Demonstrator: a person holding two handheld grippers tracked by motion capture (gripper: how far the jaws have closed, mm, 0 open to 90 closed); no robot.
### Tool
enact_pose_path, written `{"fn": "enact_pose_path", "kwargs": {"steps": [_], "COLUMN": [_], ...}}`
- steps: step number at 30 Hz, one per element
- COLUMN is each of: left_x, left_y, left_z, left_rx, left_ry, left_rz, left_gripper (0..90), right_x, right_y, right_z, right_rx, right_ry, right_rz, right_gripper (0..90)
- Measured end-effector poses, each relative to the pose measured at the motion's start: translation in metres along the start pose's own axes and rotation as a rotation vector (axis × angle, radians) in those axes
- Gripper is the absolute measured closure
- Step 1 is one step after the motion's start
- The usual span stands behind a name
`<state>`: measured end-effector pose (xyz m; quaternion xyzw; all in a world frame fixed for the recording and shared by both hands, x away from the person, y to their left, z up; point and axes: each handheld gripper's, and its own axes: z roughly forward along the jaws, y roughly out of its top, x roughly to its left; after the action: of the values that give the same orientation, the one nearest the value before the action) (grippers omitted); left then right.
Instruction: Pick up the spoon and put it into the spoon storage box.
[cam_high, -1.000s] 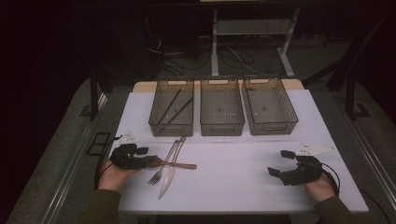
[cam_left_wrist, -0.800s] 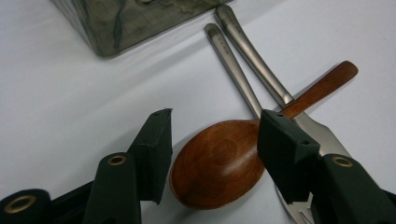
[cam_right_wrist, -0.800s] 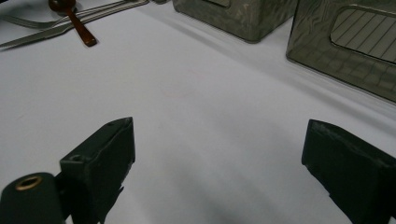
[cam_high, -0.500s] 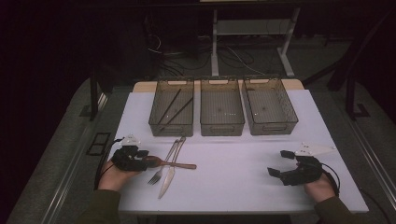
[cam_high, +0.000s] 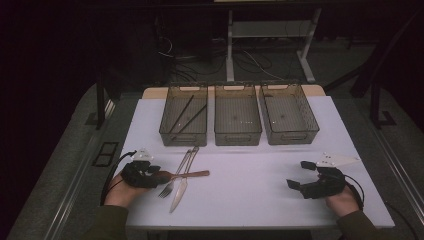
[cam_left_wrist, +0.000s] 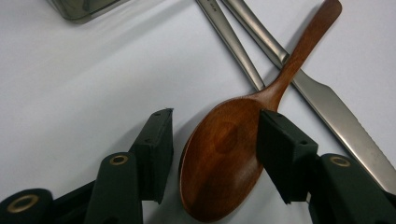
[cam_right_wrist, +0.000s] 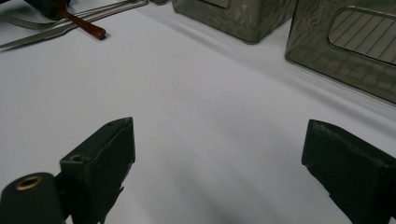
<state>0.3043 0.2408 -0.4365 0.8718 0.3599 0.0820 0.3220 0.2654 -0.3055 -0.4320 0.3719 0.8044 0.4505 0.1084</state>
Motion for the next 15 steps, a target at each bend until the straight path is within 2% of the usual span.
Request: {"fn": "enact_pose_path", "kwargs": {"steps": [5, 7, 11, 15], "left_x": [-0.0019, -0.0036, -0.0073, -0.0083], "left_y": [-0.0022, -0.0026, -0.0029, -0.0036], "left_z": [-0.0015, -0.0015, -0.0015, -0.0020], "left_rx": [-0.001, 0.002, 0.007, 0.009], "left_ry": [-0.022, -0.025, -0.013, -0.016], "left_rz": [0.010, 0.030, 0.070, 0.079], "left_gripper": [45.9, 46.5, 48.8, 51.7], "right_x": [-0.0003, -0.0002, -0.0001, 0.0001], "right_y": [0.0000, 0.0000, 0.0000, 0.0000], "right_z": [0.0000, 0.0000, 0.0001, 0.0001], "right_rx": [-0.001, -0.001, -0.001, 0.000], "right_ry": [-0.001, -0.001, -0.002, -0.002], "right_rz": [0.000, 0.000, -0.001, 0.000], "right_gripper": [9.0, 9.0, 9.0, 9.0]}}
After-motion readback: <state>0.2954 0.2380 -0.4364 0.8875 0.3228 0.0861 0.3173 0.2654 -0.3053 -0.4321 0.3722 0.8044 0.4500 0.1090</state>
